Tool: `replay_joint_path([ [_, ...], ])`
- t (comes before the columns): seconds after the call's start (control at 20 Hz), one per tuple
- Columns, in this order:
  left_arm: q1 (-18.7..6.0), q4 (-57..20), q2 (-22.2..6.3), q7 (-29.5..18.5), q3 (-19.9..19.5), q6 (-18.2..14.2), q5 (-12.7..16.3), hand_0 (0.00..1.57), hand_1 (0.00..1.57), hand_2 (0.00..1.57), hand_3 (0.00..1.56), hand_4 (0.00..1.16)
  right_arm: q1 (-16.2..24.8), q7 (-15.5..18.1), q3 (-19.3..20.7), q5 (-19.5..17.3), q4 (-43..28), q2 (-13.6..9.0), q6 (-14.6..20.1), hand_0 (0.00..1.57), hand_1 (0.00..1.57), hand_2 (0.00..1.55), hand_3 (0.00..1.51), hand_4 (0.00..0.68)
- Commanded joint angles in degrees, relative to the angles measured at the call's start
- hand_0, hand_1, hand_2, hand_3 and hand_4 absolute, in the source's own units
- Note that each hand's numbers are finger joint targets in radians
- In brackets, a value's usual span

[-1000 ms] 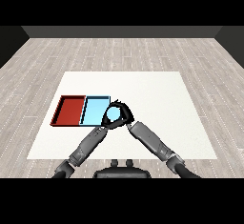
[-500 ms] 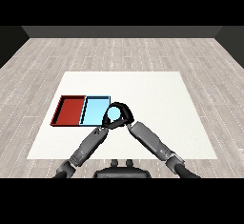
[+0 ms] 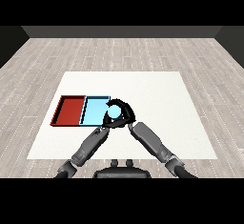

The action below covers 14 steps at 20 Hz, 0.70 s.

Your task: Pick the blue can and put it in the blue box

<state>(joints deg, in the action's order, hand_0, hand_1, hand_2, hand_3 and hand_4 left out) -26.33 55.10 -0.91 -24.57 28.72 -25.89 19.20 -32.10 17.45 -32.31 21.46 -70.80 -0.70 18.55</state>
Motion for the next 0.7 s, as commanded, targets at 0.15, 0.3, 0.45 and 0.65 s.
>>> replay_joint_path([
  [0.15, -1.3, 1.8, 0.9, 1.3, -0.3, -1.6, 0.0, 1.57, 1.57, 1.52, 1.45, 1.12, 3.6, -3.0, 2.7, -2.7, -4.8, 0.7, -1.9, 0.00, 0.00, 0.00, 0.00, 0.000],
  [0.3, -1.3, -2.9, 0.9, -1.5, -2.4, 1.8, -0.2, 1.57, 1.57, 1.55, 1.48, 1.14, 0.3, 0.8, 5.4, -0.8, 2.2, 0.7, -6.0, 0.00, 0.00, 0.00, 0.00, 0.000],
  [0.45, -1.2, 0.6, 0.9, 2.2, -0.8, -2.1, -3.0, 1.57, 1.57, 1.57, 1.50, 1.14, 3.0, -4.4, 1.9, -2.6, -4.0, 0.7, -0.3, 0.00, 0.00, 0.00, 0.00, 0.000],
  [0.65, -1.7, -1.0, 0.9, 2.1, -3.4, 0.3, -4.4, 1.57, 1.57, 1.57, 1.51, 1.13, 5.5, -0.6, 6.4, -1.0, -2.7, 0.7, -5.9, 0.00, 0.00, 0.00, 0.00, 0.000],
])
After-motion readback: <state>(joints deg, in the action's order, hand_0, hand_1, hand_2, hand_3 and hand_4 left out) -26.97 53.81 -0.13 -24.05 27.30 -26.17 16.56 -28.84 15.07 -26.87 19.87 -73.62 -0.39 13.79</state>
